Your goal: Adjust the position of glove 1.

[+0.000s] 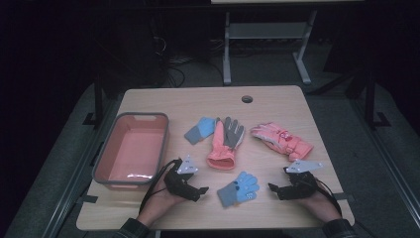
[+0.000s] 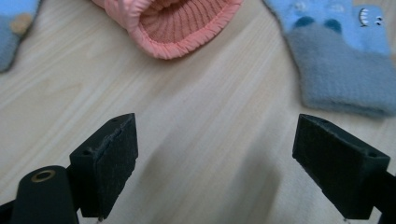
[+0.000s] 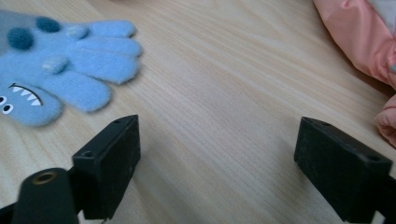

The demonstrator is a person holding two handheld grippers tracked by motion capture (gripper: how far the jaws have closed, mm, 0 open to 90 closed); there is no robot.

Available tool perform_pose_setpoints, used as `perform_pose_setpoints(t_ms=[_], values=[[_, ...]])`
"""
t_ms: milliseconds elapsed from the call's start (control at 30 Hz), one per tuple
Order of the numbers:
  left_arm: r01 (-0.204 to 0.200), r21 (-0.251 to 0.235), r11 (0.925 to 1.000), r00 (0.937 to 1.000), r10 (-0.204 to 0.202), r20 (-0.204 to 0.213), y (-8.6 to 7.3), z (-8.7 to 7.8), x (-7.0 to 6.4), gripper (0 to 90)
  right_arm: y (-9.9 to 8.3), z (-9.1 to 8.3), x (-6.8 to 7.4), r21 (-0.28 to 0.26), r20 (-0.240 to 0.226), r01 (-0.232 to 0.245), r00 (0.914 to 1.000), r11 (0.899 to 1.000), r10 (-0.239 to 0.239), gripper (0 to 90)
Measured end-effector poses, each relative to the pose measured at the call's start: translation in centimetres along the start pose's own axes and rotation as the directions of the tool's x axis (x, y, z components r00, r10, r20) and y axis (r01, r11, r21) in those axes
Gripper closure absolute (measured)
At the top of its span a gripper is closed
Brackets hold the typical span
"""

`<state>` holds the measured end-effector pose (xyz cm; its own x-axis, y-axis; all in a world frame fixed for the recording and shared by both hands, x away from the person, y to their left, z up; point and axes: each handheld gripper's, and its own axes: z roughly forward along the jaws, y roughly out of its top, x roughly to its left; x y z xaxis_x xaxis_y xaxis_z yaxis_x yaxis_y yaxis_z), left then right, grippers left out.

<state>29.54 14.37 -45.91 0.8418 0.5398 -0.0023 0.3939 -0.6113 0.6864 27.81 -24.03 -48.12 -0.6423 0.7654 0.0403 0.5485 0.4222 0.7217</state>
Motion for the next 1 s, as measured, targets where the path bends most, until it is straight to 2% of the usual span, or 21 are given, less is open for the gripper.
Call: perform_pose_setpoints(t_ms=[100, 167, 300, 500, 633, 667, 700, 800, 867, 933, 1000], values=[[0.009, 0.007, 0.9999, 0.9999, -0.009, -0.01, 0.5, 0.0, 0.3, 13.6, 0.0, 0.0, 0.0, -0.001, 0.001, 0.001, 1.0, 1.0, -0.001, 13.4], [0.036, -0.012, 0.9993, 0.9992, -0.036, -0.016, 1.0, -0.1, 0.6, 13.9, 0.0, 0.0, 0.0, 0.001, -0.001, -0.002, 1.0, 1.0, 0.002, 13.3], [0.047, -0.036, 0.9982, 0.9984, -0.048, -0.03, 2.5, -0.2, 1.2, 14.1, 0.0, 0.1, 0.0, 0.001, -0.001, -0.002, 1.0, 1.0, 0.002, 13.1], [0.054, -0.046, 0.9975, 0.9975, -0.056, -0.044, 4.2, -0.2, 2.1, 14.2, 0.0, 0.0, 0.0, 0.001, 0.001, -0.004, 1.0, 1.0, 0.004, 13.0], [0.049, -0.039, 0.998, 0.9966, -0.051, -0.064, 5.8, -0.1, 3.4, 14.3, 0.0, 0.0, 0.0, 0.003, 0.003, -0.003, 1.0, 1.0, 0.003, 13.1], [0.049, -0.039, 0.998, 0.9966, -0.051, -0.064, 5.8, -0.1, 3.4, 15.1, 0.0, 0.0, 0.0, 0.003, 0.003, -0.003, 1.0, 1.0, 0.003, 13.1], [0.055, -0.045, 0.9974, 0.9964, -0.058, -0.061, 6.5, -0.1, 4.0, 18.8, 0.0, 0.0, 0.1, 0.001, 0.004, -0.006, 1.0, 1.0, 0.006, 13.1], [0.062, -0.061, 0.9962, 0.995, -0.067, -0.075, 7.6, -0.1, 4.9, 21.4, 0.0, 0.0, 0.1, 0.001, 0.004, -0.004, 1.0, 1.0, 0.004, 13.1], [0.062, -0.066, 0.9959, 0.9917, -0.068, -0.108, 8.5, 0.0, 5.7, 23.3, 0.0, 0.0, 0.1, 0.001, 0.004, -0.004, 1.0, 1.0, 0.004, 13.1], [0.067, -0.072, 0.9951, 0.9905, -0.075, -0.115, 8.9, 0.1, 6.0, 25.0, 0.0, 0.0, 0.1, 0.001, 0.004, -0.005, 1.0, 1.0, 0.005, 13.1], [0.06, -0.081, 0.9949, 0.988, -0.071, -0.137, 9.7, 0.3, 7.0, 33.3, 0.0, 0.0, 0.1, 0.001, 0.004, -0.005, 1.0, 1.0, 0.005, 13.1]])
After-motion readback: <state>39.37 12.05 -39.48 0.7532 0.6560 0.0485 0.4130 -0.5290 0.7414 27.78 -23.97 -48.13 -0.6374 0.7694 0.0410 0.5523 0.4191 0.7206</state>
